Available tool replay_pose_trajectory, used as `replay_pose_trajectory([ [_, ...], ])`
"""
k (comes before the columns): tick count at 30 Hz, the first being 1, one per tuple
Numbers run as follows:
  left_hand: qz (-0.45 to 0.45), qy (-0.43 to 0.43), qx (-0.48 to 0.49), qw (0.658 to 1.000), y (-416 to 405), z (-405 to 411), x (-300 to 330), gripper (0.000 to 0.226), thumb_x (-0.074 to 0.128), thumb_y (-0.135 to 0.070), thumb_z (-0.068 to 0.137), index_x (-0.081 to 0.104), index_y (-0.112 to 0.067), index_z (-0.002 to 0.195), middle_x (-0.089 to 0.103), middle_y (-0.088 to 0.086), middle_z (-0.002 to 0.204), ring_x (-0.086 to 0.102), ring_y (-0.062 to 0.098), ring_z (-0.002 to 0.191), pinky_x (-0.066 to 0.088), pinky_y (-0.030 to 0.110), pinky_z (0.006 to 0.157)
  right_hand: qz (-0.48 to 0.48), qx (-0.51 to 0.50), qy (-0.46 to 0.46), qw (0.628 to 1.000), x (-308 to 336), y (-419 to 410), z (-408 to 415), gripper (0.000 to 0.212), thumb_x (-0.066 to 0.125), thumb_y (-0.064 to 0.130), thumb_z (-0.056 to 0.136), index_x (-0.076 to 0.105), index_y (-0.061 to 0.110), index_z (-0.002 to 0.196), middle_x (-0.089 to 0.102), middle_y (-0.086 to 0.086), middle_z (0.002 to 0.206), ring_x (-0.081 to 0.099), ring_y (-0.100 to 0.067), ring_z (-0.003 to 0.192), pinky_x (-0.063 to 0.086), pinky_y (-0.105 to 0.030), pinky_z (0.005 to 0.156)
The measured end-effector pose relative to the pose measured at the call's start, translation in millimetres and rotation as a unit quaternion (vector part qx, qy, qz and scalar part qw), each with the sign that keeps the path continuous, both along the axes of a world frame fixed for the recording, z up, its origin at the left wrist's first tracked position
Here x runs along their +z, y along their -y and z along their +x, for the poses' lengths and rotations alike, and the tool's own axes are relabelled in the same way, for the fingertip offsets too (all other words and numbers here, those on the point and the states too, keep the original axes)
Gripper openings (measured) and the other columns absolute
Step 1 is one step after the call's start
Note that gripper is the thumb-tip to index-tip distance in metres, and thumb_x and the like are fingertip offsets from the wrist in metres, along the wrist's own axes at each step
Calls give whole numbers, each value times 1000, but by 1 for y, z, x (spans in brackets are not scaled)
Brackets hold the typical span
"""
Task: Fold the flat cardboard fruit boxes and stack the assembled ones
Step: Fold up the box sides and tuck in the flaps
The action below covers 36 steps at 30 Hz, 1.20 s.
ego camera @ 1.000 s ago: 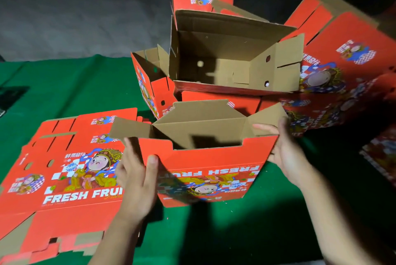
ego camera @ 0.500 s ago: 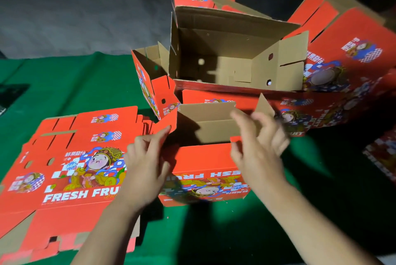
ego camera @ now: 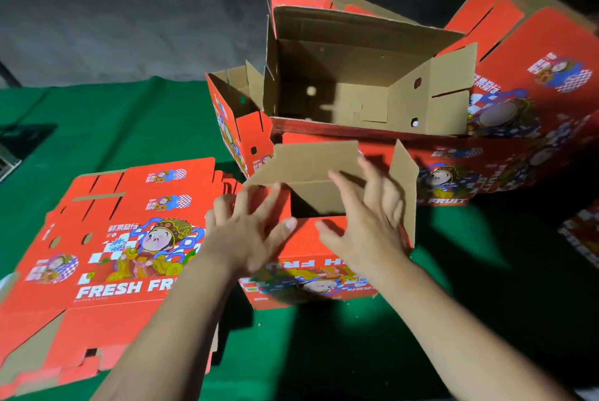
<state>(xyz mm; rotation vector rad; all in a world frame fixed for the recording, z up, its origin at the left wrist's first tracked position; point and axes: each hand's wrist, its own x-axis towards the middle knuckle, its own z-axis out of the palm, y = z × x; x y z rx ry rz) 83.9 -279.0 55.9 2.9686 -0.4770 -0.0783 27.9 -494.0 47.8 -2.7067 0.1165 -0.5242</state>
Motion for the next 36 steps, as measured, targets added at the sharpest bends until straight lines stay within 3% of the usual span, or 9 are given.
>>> replay_pose_trajectory([
  [4, 112, 66, 24, 991, 18, 22, 5, 82, -5, -83, 81, -14, -53, 157, 35, 9, 139, 35, 34, 116, 30, 47, 99, -15, -65, 166, 984, -5, -2, -23, 96, 79, 44, 70, 33, 41, 155, 15, -13, 166, 18, -38, 147, 20, -49, 113],
  [8, -6, 148, 72, 986, 21, 28, -2, 84, 30, -75, 94, -5, -43, 162, 48, 16, 123, 50, 38, 106, 39, 47, 93, 114, -138, 65, 982, -5, 16, -28, 126, 84, 45, 71, -3, 39, 162, -3, -8, 171, 16, -36, 151, 22, -56, 116],
  [14, -124, 27, 112, 986, 16, 36, 1, 77, 24, -83, 90, 8, -53, 159, 44, 13, 132, 43, 38, 124, 31, 51, 107, 35, -39, 119, 991, -15, 17, -42, 44, 65, 35, 88, 49, 26, 128, 68, 4, 131, 62, -31, 116, 42, -45, 98],
  [19, -289, -16, 114, 950, 15, 20, 5, 55, 24, -81, 92, 54, -36, 102, 38, 2, 115, 37, 31, 119, 23, 42, 101, 128, -39, 79, 988, -2, 31, -37, 37, 43, 59, 94, 57, 25, 101, 68, 4, 91, 63, -31, 92, 46, -40, 78],
  [24, -275, -39, 72, 958, 2, 10, -1, 71, 82, -62, 74, 50, -42, 135, 39, 2, 133, 39, 26, 132, 32, 43, 113, 130, -16, -87, 988, 21, 53, 2, 77, 58, 73, 84, 35, 40, 150, 28, 0, 148, 24, -23, 139, 27, -43, 117],
  [27, -229, -88, 75, 967, 11, 7, -3, 94, 86, -58, 72, 41, -31, 149, 42, 10, 133, 51, 38, 128, 44, 47, 108, 6, -3, -272, 962, 11, 46, 9, 91, 67, 77, 76, 25, 45, 150, 27, 3, 152, 18, -31, 142, 44, -47, 103],
  [31, -154, -29, 67, 985, 15, -2, -13, 78, 82, -60, 76, 52, -29, 141, 44, 8, 126, 56, 33, 115, 49, 40, 98, -93, -98, -252, 958, 2, 28, 4, 96, 61, 86, 72, 26, 36, 146, 30, 2, 149, 23, -33, 139, 53, -46, 83],
  [33, -364, -65, 80, 926, 5, -4, -14, 61, 79, -49, 85, 56, -28, 139, 53, 5, 128, 57, 19, 113, 45, 28, 100, -93, -86, -250, 960, 0, 29, -1, 93, 56, 88, 74, 27, 36, 146, 30, 1, 149, 24, -33, 140, 52, -47, 87],
  [36, -608, -215, 240, 726, -2, -17, -4, 39, 54, -57, 100, 63, -22, 114, 71, -4, 91, 64, 4, 78, 51, 7, 77, 111, -53, -217, 968, 9, 36, -6, 77, 50, 84, 82, 45, 36, 142, 33, 2, 144, 34, -28, 140, 44, -44, 103],
])
